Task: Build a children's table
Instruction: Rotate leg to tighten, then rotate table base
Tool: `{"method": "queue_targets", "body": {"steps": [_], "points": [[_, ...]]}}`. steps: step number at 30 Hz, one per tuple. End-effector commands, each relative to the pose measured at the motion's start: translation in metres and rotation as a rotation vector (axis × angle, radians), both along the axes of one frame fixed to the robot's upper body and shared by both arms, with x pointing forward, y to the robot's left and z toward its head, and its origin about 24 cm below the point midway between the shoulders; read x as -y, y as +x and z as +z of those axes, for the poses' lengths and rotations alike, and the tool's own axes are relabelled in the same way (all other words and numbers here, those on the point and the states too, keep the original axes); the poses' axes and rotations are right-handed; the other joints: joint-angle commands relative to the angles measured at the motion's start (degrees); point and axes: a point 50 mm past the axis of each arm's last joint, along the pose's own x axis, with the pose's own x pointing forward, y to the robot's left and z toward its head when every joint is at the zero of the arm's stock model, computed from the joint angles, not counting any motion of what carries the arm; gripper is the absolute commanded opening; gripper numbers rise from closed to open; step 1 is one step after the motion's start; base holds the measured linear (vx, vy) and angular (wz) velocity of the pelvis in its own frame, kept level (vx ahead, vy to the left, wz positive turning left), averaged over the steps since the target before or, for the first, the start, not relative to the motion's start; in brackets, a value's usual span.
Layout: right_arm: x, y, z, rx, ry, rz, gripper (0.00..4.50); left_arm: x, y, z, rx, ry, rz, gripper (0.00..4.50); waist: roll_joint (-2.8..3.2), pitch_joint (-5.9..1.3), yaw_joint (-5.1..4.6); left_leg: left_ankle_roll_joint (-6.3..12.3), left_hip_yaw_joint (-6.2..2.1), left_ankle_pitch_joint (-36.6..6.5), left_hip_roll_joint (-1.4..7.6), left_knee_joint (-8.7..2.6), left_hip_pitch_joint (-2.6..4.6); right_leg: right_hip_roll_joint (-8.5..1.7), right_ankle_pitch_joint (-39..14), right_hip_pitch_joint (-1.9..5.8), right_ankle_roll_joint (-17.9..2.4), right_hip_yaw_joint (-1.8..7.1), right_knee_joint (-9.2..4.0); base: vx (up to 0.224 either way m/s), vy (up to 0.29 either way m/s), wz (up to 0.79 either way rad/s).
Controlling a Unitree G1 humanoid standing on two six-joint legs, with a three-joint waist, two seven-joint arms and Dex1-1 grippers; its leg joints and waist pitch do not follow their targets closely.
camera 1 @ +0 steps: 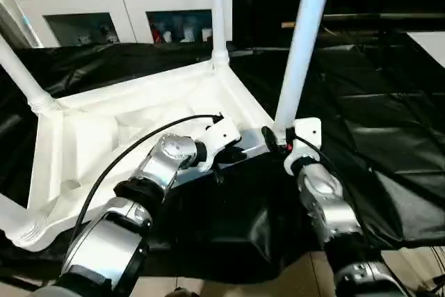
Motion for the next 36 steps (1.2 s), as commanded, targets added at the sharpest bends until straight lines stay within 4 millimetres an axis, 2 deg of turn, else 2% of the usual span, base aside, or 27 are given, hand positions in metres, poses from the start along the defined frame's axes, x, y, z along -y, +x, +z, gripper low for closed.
{"method": "queue_targets", "body": {"steps": [1,2,3,4,5,7,8,9,10,12,16,18,19,20,22,23,24,25,27,28,29,30,31,32,33,34,36], "points": [[0.009,-0.006,0.008,0.018,-0.019,0.108,3.70,0.005,0.000,0.004,0.035,-0.028,-0.026,0.00,-0.85,-3.91,0.09,3.89,-1.27,-11.9,2.21,-3.88,1.51,-3.32,-4.8,2.88,-11.5,2.25,-4.26,0.000,0.000,0.00],[0.011,-0.008,0.009,0.020,-0.020,0.119,3.70,0.005,0.000,0.004,0.035,-0.029,-0.026,0.00,-0.89,-3.95,0.19,4.40,-1.31,-11.1,2.16,-3.82,1.40,-3.34,-3.7,2.97,-11.5,2.21,-4.11,0.000,0.000,0.00],[0.021,-0.014,0.011,0.021,-0.021,0.170,3.70,0.005,0.000,0.005,0.037,-0.034,-0.028,0.00,-0.36,-3.93,0.24,4.64,-1.34,-10.9,2.12,-3.79,1.38,-3.32,-3.3,2.99,-11.5,2.19,-4.10,0.000,0.000,0.00],[0.023,-0.015,0.012,0.020,-0.019,0.180,3.70,0.005,0.000,0.005,0.039,-0.035,-0.028,0.00,-0.82,-3.92,0.33,5.24,-1.26,-11.2,2.15,-3.64,1.35,-3.35,-3.0,3.02,-11.5,2.18,-4.24,0.000,0.000,0.00],[0.025,-0.017,0.013,0.019,-0.017,0.196,3.70,0.005,0.000,0.005,0.041,-0.037,-0.027,0.00,-0.63,-3.94,0.34,5.46,-1.29,-10.9,2.05,-3.59,1.25,-3.36,-2.8,3.11,-11.6,2.15,-4.15,0.000,0.000,0.00],[0.040,-0.035,0.016,-0.015,-0.049,0.374,3.70,0.004,0.002,0.009,0.066,-0.056,-0.011,0.00,-0.89,-3.92,0.64,6.22,-1.23,-10.8,2.03,-3.42,1.13,-3.37,-4.1,3.20,-11.5,2.04,-4.42,0.000,0.000,0.00],[0.040,-0.035,0.016,-0.015,-0.049,0.374,3.70,0.004,0.002,0.009,0.066,-0.056,-0.011,0.00,-0.98,-3.94,0.89,6.71,-1.30,-10.5,2.10,-3.34,1.05,-3.38,-4.3,3.25,-11.2,2.01,-4.38,0.000,0.000,0.00],[0.043,-0.040,0.015,-0.030,-0.061,0.424,3.70,0.004,0.003,0.010,0.077,-0.064,-0.002,0.00,-0.02,-3.96,1.02,6.71,-1.39,-10.4,2.09,-3.33,1.04,-3.44,-4.6,3.13,-11.3,1.97,-4.35,0.000,0.000,0.00],[0.046,-0.048,0.016,-0.054,-0.073,0.493,3.70,0.003,0.005,0.013,0.095,-0.081,0.010,0.00,-0.54,-3.91,1.01,6.81,-1.27,-11.1,2.02,-3.26,1.04,-3.24,-5.4,3.10,-11.2,1.87,-4.63,0.000,0.000,0.00],[0.047,-0.057,0.017,-0.086,-0.075,0.571,3.70,0.003,0.006,0.017,0.123,-0.104,0.032,0.00,-0.55,-3.85,1.32,7.27,-1.31,-10.7,1.98,-3.22,0.79,-3.33,-6.8,3.13,-11.0,1.82,-4.65,0.000,0.000,0.00],[0.036,-0.065,0.021,-0.085,-0.054,0.662,3.70,-0.001,0.010,0.031,0.158,-0.189,0.079,0.00,-0.54,-3.90,1.36,7.10,-1.44,-10.0,2.00,-3.23,0.64,-3.33,-9.2,2.94,-10.7,1.67,-4.72,0.000,0.000,0.00],[0.031,-0.065,0.022,-0.084,-0.042,0.673,3.73,-0.002,0.010,0.033,0.151,-0.202,0.077,0.44,-0.36,-3.94,1.39,7.13,-1.41,-9.7,2.08,-3.21,0.78,-3.29,-9.3,2.65,-10.9,1.76,-4.70,0.000,0.000,0.00],[0.029,-0.065,0.022,-0.084,-0.038,0.681,3.73,-0.002,0.010,0.034,0.145,-0.208,0.073,0.55,-0.22,-4.05,1.44,7.12,-1.41,-9.3,2.12,-3.15,0.77,-3.32,-8.6,2.66,-11.3,1.77,-4.56,0.000,0.000,0.00],[0.018,-0.064,0.022,-0.074,-0.020,0.686,3.73,-0.005,0.008,0.039,0.132,-0.239,0.066,0.55,-0.07,-4.25,1.66,7.13,-1.47,-8.6,2.40,-3.18,0.80,-3.46,-6.7,2.55,-12.4,1.77,-4.23,0.000,0.000,0.00],[0.009,-0.062,0.023,-0.056,-0.003,0.676,3.73,-0.008,0.007,0.046,0.136,-0.262,0.064,0.68,0.23,-4.23,1.54,7.04,-1.50,-8.9,2.57,-3.30,0.88,-3.20,-4.4,2.20,-13.7,1.71,-3.89,0.000,0.000,0.00],[0.001,-0.059,0.023,-0.041,0.004,0.658,3.73,-0.014,0.006,0.052,0.148,-0.274,0.069,0.91,0.35,-4.10,1.42,6.78,-1.54,-9.5,2.54,-3.44,0.83,-3.17,-4.0,2.24,-13.9,1.68,-3.79,0.000,0.000,0.00],[-0.002,-0.058,0.023,-0.034,0.009,0.658,3.73,-0.017,0.006,0.056,0.152,-0.283,0.073,0.91,0.30,-4.07,1.29,6.59,-1.50,-9.6,2.53,-3.53,0.87,-3.18,-4.0,2.24,-13.8,1.71,-3.77,0.000,0.000,0.00],[-0.004,-0.058,0.023,-0.031,0.013,0.658,3.73,-0.019,0.005,0.058,0.155,-0.290,0.078,0.95,0.53,-4.00,1.29,6.14,-1.44,-10.7,2.48,-3.57,1.00,-3.20,-5.1,2.17,-13.7,1.76,-3.90,0.000,0.000,0.00],[-0.007,-0.056,0.023,-0.029,0.008,0.650,3.73,-0.023,0.004,0.062,0.165,-0.290,0.083,1.12,0.54,-3.84,1.18,4.95,-1.42,-11.5,2.34,-3.69,1.08,-3.12,-7.3,2.26,-12.3,1.87,-4.23,0.000,0.000,0.00],[-0.007,-0.056,0.023,-0.029,0.008,0.650,3.73,-0.023,0.004,0.062,0.165,-0.290,0.083,1.12,0.54,-3.84,1.18,4.95,-1.42,-11.5,2.34,-3.69,1.08,-3.12,-7.3,2.26,-12.3,1.87,-4.23,0.000,0.000,0.00],[-0.012,-0.054,0.024,-0.025,0.011,0.646,3.73,-0.035,0.003,0.072,0.176,-0.300,0.106,1.25,0.68,-3.85,1.16,3.92,-1.50,-12.4,2.40,-3.87,1.16,-3.20,-8.4,2.35,-11.7,1.95,-4.21,0.000,0.000,0.00],[-0.012,-0.054,0.024,-0.025,0.011,0.646,3.73,-0.035,0.003,0.072,0.176,-0.300,0.106,1.32,0.75,-3.88,1.06,3.53,-1.48,-12.4,2.39,-3.93,1.14,-3.11,-7.9,2.24,-11.6,1.96,-4.16,0.000,0.000,0.00],[-0.015,-0.053,0.024,-0.020,0.017,0.639,3.73,-0.044,-0.002,0.078,0.174,-0.310,0.116,1.36,0.60,-3.85,1.03,3.42,-1.47,-12.5,2.32,-3.93,1.13,-3.05,-7.9,2.24,-11.5,1.96,-4.24,0.000,0.000,0.00],[-0.017,-0.049,0.025,-0.008,0.017,0.618,3.73,-0.056,-0.013,0.085,0.155,-0.318,0.113,1.44,0.52,-3.96,0.87,2.90,-1.63,-11.9,2.59,-4.13,0.94,-3.25,-6.1,2.47,-12.2,1.98,-3.59,0.000,0.000,0.00],[-0.018,-0.049,0.025,-0.007,0.017,0.616,3.73,-0.057,-0.014,0.085,0.152,-0.318,0.112,1.55,0.74,-4.10,0.80,2.82,-1.73,-11.5,2.66,-4.17,0.97,-3.37,-5.3,2.50,-12.5,1.91,-3.31,0.000,0.000,0.00],[-0.018,-0.047,0.025,-0.001,0.015,0.607,3.73,-0.060,-0.019,0.087,0.140,-0.317,0.105,1.65,0.89,-4.06,0.40,3.04,-1.51,-11.4,2.47,-3.99,1.23,-2.97,-5.0,2.17,-12.7,1.90,-3.46,0.000,0.000,0.00],[-0.018,-0.042,0.030,0.021,0.037,0.580,3.73,-0.068,-0.037,0.085,0.087,-0.310,0.054,1.76,0.88,-3.86,0.34,3.25,-1.43,-11.2,2.33,-4.03,1.18,-2.97,-5.7,2.15,-12.9,2.01,-3.67,0.000,0.000,0.00]]}}
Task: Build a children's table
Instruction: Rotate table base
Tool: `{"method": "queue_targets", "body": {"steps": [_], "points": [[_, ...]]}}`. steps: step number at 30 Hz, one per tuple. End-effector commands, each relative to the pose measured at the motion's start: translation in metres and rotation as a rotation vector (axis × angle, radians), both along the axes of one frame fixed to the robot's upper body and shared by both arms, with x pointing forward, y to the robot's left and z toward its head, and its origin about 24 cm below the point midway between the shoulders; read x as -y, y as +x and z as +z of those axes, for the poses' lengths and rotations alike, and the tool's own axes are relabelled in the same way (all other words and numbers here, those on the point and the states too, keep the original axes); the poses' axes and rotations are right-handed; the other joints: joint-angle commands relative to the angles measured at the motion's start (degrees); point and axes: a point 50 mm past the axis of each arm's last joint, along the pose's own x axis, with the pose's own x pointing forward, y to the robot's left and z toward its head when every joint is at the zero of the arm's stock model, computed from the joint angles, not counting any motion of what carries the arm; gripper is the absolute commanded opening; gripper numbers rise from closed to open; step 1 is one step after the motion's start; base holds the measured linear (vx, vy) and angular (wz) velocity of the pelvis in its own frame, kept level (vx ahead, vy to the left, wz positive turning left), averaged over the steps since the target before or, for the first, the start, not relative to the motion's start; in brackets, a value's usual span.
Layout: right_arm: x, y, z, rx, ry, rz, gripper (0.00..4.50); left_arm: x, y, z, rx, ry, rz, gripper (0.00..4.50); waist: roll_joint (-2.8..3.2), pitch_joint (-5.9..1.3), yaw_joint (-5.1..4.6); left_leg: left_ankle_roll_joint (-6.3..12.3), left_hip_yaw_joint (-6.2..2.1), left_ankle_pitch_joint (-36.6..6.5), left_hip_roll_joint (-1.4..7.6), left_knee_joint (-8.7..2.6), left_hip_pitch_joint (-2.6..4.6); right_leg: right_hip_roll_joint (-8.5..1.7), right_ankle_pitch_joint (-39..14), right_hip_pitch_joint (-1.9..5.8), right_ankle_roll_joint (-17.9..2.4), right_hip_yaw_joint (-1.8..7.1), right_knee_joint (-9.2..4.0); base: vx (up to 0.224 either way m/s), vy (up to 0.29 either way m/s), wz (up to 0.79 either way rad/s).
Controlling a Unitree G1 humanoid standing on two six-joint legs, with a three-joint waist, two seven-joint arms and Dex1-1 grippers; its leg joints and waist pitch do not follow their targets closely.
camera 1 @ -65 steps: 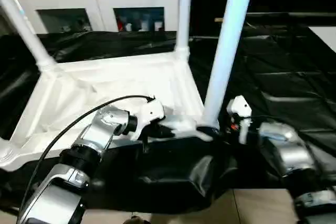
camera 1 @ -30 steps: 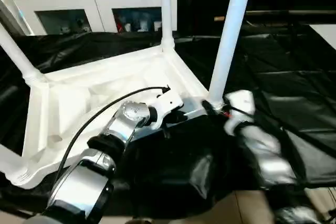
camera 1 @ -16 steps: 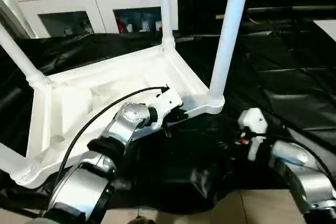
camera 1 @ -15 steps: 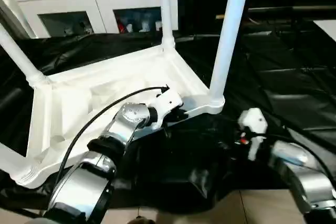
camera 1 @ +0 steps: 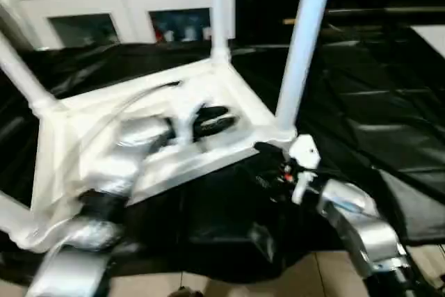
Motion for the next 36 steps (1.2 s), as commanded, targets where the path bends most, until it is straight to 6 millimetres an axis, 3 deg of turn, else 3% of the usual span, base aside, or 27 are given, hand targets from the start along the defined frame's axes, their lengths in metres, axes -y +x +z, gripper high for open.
{"method": "queue_targets", "body": {"steps": [1,6,9,11,15,16,17,20,23,27,33,36], "points": [[0.000,0.007,0.010,0.045,0.035,-0.024,3.73,-0.005,-0.022,-0.001,-0.066,-0.002,-0.087,1.81,-0.64,-3.89,0.00,2.79,-1.42,-11.8,2.29,-4.04,1.49,-3.07,-7.2,2.38,-13.1,2.09,-3.52,0.000,0.000,0.00],[0.001,0.018,0.020,0.063,0.076,-0.043,3.73,-0.019,-0.061,-0.024,-0.237,0.079,-0.143,2.20,-0.55,-3.54,-0.77,1.68,-1.34,-13.7,2.23,-4.52,1.67,-2.54,-10.2,2.07,-11.6,2.22,-3.71,0.000,0.000,0.00],[0.001,0.024,0.020,0.067,0.065,-0.049,3.73,-0.023,-0.064,-0.036,-0.257,0.131,-0.068,2.43,-0.46,-3.32,-0.67,0.49,-1.10,-16.4,2.09,-4.47,2.23,-2.58,-14.4,1.58,-10.7,2.47,-4.38,0.000,0.000,0.00],[0.002,0.030,0.020,0.069,0.049,-0.067,3.73,-0.026,-0.061,-0.049,-0.256,0.176,0.022,2.60,-0.56,-3.26,-0.79,-0.51,-1.29,-17.0,1.98,-4.58,2.03,-2.56,-15.2,1.80,-9.8,2.46,-4.47,0.000,0.000,0.00],[0.008,0.048,0.018,0.074,0.013,-0.158,3.73,-0.031,-0.057,-0.072,-0.254,0.199,0.197,2.88,-0.60,-3.63,-1.05,-0.81,-1.42,-15.5,1.80,-4.36,1.68,-2.65,-13.1,2.13,-9.3,2.32,-4.29,0.000,0.000,0.00],[0.009,0.055,0.020,0.080,0.014,-0.184,3.73,-0.033,-0.057,-0.080,-0.254,0.202,0.238,2.98,-0.38,-3.81,-1.10,-0.50,-1.38,-14.8,1.71,-4.14,1.74,-2.65,-12.2,2.16,-9.5,2.33,-4.22,0.000,0.000,0.00],[0.010,0.059,0.022,0.082,0.021,-0.197,3.73,-0.033,-0.058,-0.083,-0.262,0.199,0.259,3.04,-0.55,-3.87,-1.39,-0.05,-1.33,-14.5,1.61,-4.00,1.53,-2.59,-10.7,2.26,-10.2,2.26,-4.15,0.000,0.000,0.00],[0.011,0.065,0.025,0.085,0.036,-0.216,3.73,-0.033,-0.063,-0.088,-0.285,0.189,0.259,3.32,-0.68,-4.14,-1.28,1.51,-1.30,-11.8,1.71,-3.67,1.45,-2.56,-6.6,2.43,-11.6,2.16,-3.58,0.000,0.000,0.00],[0.012,0.078,0.032,0.098,0.048,-0.256,3.73,-0.028,-0.077,-0.095,-0.303,0.169,0.230,3.46,-0.65,-4.08,-1.60,2.59,-1.22,-11.4,1.78,-3.56,1.45,-2.57,-6.4,2.36,-12.8,2.04,-3.59,0.000,0.000,0.00],[0.014,0.087,0.033,0.109,0.036,-0.301,3.73,-0.025,-0.081,-0.091,-0.269,0.120,0.226,3.83,-0.54,-4.01,-1.70,2.49,-1.08,-12.8,1.89,-3.55,1.79,-2.47,-8.5,2.04,-13.0,2.04,-3.80,0.000,0.000,0.00],[0.019,0.097,0.038,0.110,0.055,-0.372,3.73,-0.021,-0.078,-0.070,-0.184,-0.061,0.234,4.26,-0.89,-3.98,-0.82,1.58,-0.96,-14.0,1.96,-3.55,1.86,-2.47,-9.3,2.05,-12.8,2.17,-3.64,0.000,0.000,0.00],[0.014,0.098,0.039,0.107,0.064,-0.336,3.73,-0.022,-0.083,-0.074,-0.220,-0.024,0.196,4.31,-0.99,-4.05,-0.84,2.48,-0.97,-12.6,1.79,-3.38,1.64,-2.42,-8.5,2.21,-12.4,2.12,-3.50,0.000,0.000,0.00]]}}
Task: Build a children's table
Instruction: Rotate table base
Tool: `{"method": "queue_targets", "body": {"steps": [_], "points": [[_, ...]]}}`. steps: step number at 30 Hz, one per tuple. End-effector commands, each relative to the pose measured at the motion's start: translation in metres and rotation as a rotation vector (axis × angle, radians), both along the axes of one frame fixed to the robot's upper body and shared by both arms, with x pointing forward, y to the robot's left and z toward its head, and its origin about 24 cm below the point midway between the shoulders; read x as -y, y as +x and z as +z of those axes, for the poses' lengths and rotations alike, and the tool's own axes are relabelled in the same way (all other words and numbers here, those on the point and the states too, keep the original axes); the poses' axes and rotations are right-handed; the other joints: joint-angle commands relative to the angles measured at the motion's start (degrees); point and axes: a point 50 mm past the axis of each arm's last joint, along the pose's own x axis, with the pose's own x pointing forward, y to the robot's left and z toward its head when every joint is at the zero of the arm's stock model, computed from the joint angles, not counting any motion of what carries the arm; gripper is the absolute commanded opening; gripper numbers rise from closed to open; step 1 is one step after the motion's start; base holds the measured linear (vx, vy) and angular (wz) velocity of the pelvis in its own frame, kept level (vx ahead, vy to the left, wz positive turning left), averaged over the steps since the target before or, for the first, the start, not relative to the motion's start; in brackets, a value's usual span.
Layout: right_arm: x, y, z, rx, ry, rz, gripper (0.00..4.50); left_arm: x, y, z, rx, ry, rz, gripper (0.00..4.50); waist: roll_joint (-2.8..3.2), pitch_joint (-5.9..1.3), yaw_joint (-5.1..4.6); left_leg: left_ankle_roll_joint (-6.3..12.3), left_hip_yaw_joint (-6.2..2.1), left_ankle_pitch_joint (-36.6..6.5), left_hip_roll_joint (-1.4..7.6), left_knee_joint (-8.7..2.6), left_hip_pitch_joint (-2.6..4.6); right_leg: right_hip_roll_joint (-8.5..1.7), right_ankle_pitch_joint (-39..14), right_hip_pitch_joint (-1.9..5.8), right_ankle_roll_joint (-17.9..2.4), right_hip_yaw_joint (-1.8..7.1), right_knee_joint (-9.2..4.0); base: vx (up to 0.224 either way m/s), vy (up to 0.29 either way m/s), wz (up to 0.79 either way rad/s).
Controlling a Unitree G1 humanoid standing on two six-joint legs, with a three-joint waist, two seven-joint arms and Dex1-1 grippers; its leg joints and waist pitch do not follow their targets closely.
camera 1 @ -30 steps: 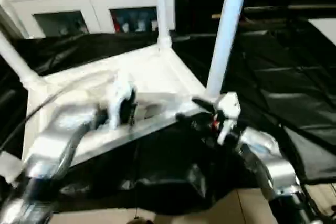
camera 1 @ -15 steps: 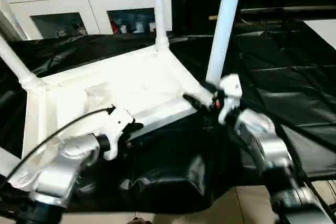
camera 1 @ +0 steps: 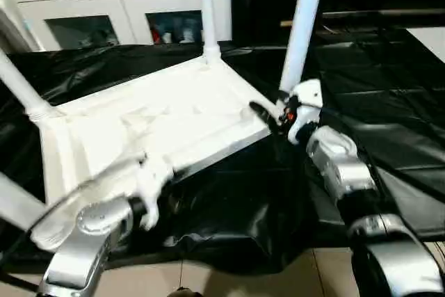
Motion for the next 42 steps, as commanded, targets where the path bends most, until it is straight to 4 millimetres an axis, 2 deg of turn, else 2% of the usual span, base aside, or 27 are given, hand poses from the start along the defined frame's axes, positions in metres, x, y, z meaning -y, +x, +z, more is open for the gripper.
{"method": "queue_targets", "body": {"steps": [1,3,4,6,7,8,11,12,14,15,17,22,23,29,33,37,38,39,42], "points": [[-0.004,0.004,0.010,0.032,0.020,0.029,3.73,-0.005,-0.008,-0.006,-0.056,0.058,-0.047,4.41,-0.72,-4.08,-0.31,2.91,-1.07,-12.4,1.82,-3.76,1.50,-2.46,-8.7,2.13,-12.3,1.93,-3.63,0.000,0.000,0.00],[-0.009,0.004,0.012,0.050,0.006,0.057,3.73,-0.009,-0.017,-0.017,-0.133,0.116,-0.081,4.41,-0.72,-3.97,-0.59,3.51,-1.08,-12.3,1.81,-3.83,1.36,-2.26,-9.0,2.02,-12.1,1.83,-3.52,0.000,0.000,0.00],[-0.011,0.005,0.012,0.041,0.020,0.071,3.73,-0.011,-0.021,-0.022,-0.166,0.139,-0.099,4.41,-0.70,-4.00,-0.68,3.49,-1.04,-12.3,1.89,-3.79,1.59,-2.38,-9.3,1.94,-12.1,1.87,-3.65,0.000,0.000,0.00],[-0.012,0.005,0.012,0.039,0.022,0.079,3.73,-0.012,-0.024,-0.025,-0.186,0.148,-0.108,4.41,-0.59,-3.96,-0.77,3.28,-1.03,-12.7,1.94,-3.84,1.66,-2.36,-9.7,1.85,-12.5,1.90,-3.69,0.000,0.000,0.00],[-0.015,0.005,0.012,0.038,0.026,0.105,3.73,-0.013,-0.027,-0.026,-0.205,0.143,-0.110,4.41,-0.79,-3.89,-0.84,3.04,-1.02,-13.1,1.94,-3.90,1.64,-2.35,-10.0,1.89,-12.7,1.92,-3.74,0.000,0.000,0.00],[-0.019,0.004,0.012,0.035,0.024,0.151,3.73,-0.016,-0.029,-0.028,-0.213,0.150,-0.094,4.41,-0.65,-3.88,-0.84,2.90,-1.02,-13.8,1.95,-3.90,1.67,-2.34,-10.1,1.85,-13.0,1.93,-3.71,0.000,0.000,0.00],[-0.023,0.004,0.011,0.028,0.025,0.185,3.73,-0.018,-0.028,-0.029,-0.207,0.170,-0.071,4.41,-0.64,-3.79,-0.85,2.59,-1.06,-15.0,2.00,-4.01,1.76,-2.36,-11.0,1.79,-12.9,1.95,-3.78,0.000,0.000,0.00],[-0.023,0.004,0.011,0.030,0.019,0.184,3.73,-0.020,-0.027,-0.030,-0.204,0.176,-0.055,4.41,-0.97,-3.88,-0.80,2.58,-1.08,-14.4,1.99,-3.92,1.70,-2.44,-10.5,1.94,-13.0,2.00,-3.62,0.000,0.000,0.00],[-0.022,0.007,0.012,0.032,0.016,0.145,3.73,-0.025,-0.024,-0.033,-0.187,0.195,0.003,4.41,-0.77,-3.84,-0.84,2.50,-1.09,-14.1,1.97,-3.94,1.67,-2.38,-10.3,1.82,-12.9,1.98,-3.63,0.000,0.000,0.00],[-0.021,0.010,0.013,0.034,0.022,0.103,3.73,-0.028,-0.022,-0.035,-0.184,0.209,0.032,4.41,-1.44,-3.85,-1.00,2.44,-1.00,-14.1,1.94,-3.93,1.68,-2.33,-10.3,1.85,-12.9,1.99,-3.72,0.000,0.000,0.00],[-0.018,0.013,0.014,0.036,0.026,0.058,3.73,-0.030,-0.022,-0.036,-0.192,0.215,0.039,4.41,-1.09,-3.93,-0.96,2.04,-1.06,-13.9,1.92,-3.91,1.78,-2.47,-10.4,1.78,-12.9,2.01,-3.62,0.000,0.000,0.00],[-0.008,0.022,0.016,0.006,0.043,-0.089,3.73,-0.034,-0.027,-0.041,-0.218,0.235,0.056,4.41,-1.14,-3.90,-1.12,1.26,-1.06,-16.0,1.91,-4.01,1.92,-2.41,-10.6,1.64,-13.2,1.98,-3.64,0.000,0.000,0.00],[-0.006,0.023,0.017,0.002,0.050,-0.115,3.73,-0.034,-0.027,-0.042,-0.219,0.235,0.057,4.41,-1.35,-3.87,-1.04,1.18,-1.04,-16.4,1.91,-4.06,1.94,-2.39,-11.0,1.67,-12.9,2.00,-3.74,0.000,0.000,0.00],[0.026,0.033,0.024,-0.031,0.090,-0.369,3.73,-0.034,-0.027,-0.044,-0.212,0.245,0.071,4.41,-1.20,-3.88,-0.16,0.20,-0.93,-17.7,1.95,-4.02,2.30,-2.36,-12.0,1.26,-12.3,2.11,-3.77,0.000,0.000,0.00],[0.046,0.035,0.029,-0.034,0.095,-0.477,3.73,-0.034,-0.026,-0.042,-0.195,0.245,0.075,4.41,-1.32,-3.87,0.06,-0.36,-0.91,-18.4,1.90,-4.03,2.38,-2.27,-12.1,1.21,-11.7,2.09,-3.78,0.000,0.000,0.00],[0.064,0.035,0.035,-0.018,0.062,-0.550,3.73,-0.031,-0.025,-0.041,-0.181,0.241,0.071,4.41,-1.46,-3.85,0.80,-0.86,-0.77,-18.8,1.84,-3.94,2.53,-2.18,-12.4,1.08,-11.0,2.13,-3.86,0.000,0.000,0.00],[0.071,0.035,0.037,-0.009,0.050,-0.580,3.73,-0.030,-0.024,-0.040,-0.173,0.243,0.071,4.41,-1.56,-3.82,0.72,-0.79,-0.88,-18.5,1.76,-3.99,2.11,-2.29,-12.8,1.40,-10.7,2.08,-3.81,0.000,0.000,0.00],[0.072,0.035,0.037,-0.008,0.049,-0.583,3.73,-0.030,-0.024,-0.040,-0.173,0.243,0.071,4.41,-1.58,-3.83,0.73,-0.78,-0.90,-18.4,1.74,-4.00,2.06,-2.30,-13.0,1.43,-10.5,2.05,-3.83,0.000,0.000,0.00],[0.091,0.033,0.043,0.003,0.036,-0.643,3.73,-0.029,-0.021,-0.038,-0.153,0.235,0.081,4.41,-1.83,-3.94,0.59,-0.21,-0.88,-17.0,1.59,-3.76,1.76,-2.32,-12.5,1.66,-10.2,2.00,-3.81,0.000,0.000,0.00]]}}
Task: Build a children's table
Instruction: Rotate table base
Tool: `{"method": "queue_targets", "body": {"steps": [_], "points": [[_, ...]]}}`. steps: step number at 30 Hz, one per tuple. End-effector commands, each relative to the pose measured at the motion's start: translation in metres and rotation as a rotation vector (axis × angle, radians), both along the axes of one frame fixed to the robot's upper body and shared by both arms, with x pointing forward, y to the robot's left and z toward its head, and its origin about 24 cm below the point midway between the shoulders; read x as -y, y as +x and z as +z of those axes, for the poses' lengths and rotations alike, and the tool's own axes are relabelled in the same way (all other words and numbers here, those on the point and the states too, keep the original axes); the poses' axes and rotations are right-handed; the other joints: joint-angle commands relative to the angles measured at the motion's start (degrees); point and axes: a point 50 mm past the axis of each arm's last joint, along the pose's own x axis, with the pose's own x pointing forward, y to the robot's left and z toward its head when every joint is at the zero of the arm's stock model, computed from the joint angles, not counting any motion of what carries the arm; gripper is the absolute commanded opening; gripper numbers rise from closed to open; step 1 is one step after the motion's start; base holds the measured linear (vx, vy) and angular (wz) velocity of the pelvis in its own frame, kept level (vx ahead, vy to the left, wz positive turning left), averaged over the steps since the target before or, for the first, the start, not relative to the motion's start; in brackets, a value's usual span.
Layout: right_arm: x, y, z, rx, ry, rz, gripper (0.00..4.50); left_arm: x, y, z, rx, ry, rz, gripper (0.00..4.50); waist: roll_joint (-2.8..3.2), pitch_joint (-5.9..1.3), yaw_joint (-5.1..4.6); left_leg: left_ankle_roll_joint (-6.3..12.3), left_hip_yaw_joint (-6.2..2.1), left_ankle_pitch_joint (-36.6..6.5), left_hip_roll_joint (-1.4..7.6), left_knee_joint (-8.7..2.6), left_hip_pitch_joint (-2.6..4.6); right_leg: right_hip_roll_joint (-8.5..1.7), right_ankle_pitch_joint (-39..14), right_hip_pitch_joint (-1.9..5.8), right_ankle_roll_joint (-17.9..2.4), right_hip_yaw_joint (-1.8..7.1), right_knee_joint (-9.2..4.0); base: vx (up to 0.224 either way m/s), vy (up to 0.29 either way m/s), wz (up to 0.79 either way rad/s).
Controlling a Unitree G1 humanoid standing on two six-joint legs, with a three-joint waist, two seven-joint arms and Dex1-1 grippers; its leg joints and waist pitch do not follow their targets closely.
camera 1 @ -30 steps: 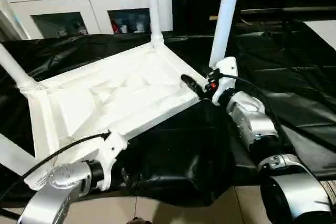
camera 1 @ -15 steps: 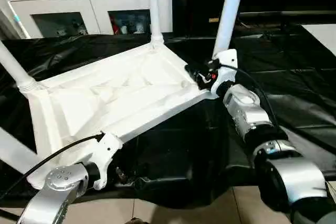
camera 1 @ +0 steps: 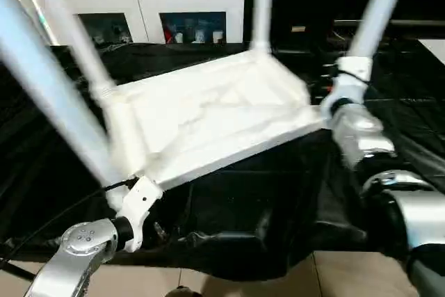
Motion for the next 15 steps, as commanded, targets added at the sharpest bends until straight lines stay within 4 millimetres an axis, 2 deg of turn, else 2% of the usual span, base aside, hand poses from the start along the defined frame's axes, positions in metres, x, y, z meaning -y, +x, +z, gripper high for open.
{"method": "queue_targets", "body": {"steps": [1,5,7,8,11,12,14,15], "points": [[0.015,0.003,0.019,0.057,-0.001,-0.071,3.73,-0.003,0.004,0.003,0.029,0.019,0.020,4.41,-0.62,-3.74,-0.70,-0.10,-0.95,-16.8,1.63,-3.93,1.85,-2.29,-12.3,1.48,-10.3,1.85,-4.19,0.000,0.000,0.00],[0.033,0.000,0.025,0.072,-0.059,-0.086,3.73,-0.004,0.007,0.007,0.070,0.014,0.022,4.41,-0.74,-3.86,-0.87,1.09,-0.89,-14.5,1.50,-3.62,1.51,-2.13,-9.8,1.63,-11.1,1.73,-3.93,0.000,0.000,0.00],[0.034,0.000,0.026,0.074,-0.065,-0.084,3.73,-0.005,0.007,0.008,0.074,0.012,0.021,4.41,-0.80,-3.87,-0.99,1.60,-0.84,-14.2,1.48,-3.53,1.48,-2.11,-9.7,1.68,-11.4,1.68,-3.95,0.000,0.000,0.00],[0.033,0.000,0.027,0.079,-0.059,-0.060,3.73,-0.005,0.006,0.010,0.081,-0.002,0.007,4.41,-0.64,-3.88,-1.09,1.85,-0.86,-14.2,1.48,-3.48,1.43,-2.12,-9.5,1.69,-11.7,1.65,-3.94,0.000,0.000,0.00],[0.017,0.000,0.023,0.094,-0.041,0.119,3.73,-0.006,-0.011,0.016,0.043,-0.137,-0.096,4.41,-0.72,-3.88,-1.39,2.63,-0.91,-14.4,1.57,-3.44,1.10,-2.27,-8.9,1.96,-12.9,1.50,-3.74,0.000,0.000,0.00],[0.017,0.000,0.023,0.094,-0.041,0.119,3.73,-0.006,-0.011,0.016,0.043,-0.137,-0.096,4.41,-0.74,-3.87,-1.54,2.86,-0.93,-13.9,1.63,-3.49,0.99,-2.18,-8.5,2.01,-13.2,1.44,-3.63,0.000,0.000,0.00],[0.004,-0.002,0.017,0.086,-0.054,0.259,3.73,-0.016,-0.022,0.014,-0.022,-0.174,-0.100,4.41,-0.64,-3.68,-1.96,3.69,-0.79,-14.5,1.72,-3.47,1.05,-1.99,-8.7,1.83,-14.3,1.41,-3.61,0.000,0.000,0.00],[-0.005,-0.004,0.012,0.085,-0.051,0.356,3.73,-0.025,-0.027,0.014,-0.035,-0.176,-0.092,4.41,-0.57,-3.55,-2.14,3.68,-0.78,-15.8,1.72,-3.56,1.15,-1.97,-10.6,1.70,-14.3,1.40,-3.78,0.000,0.000,0.00]]}}
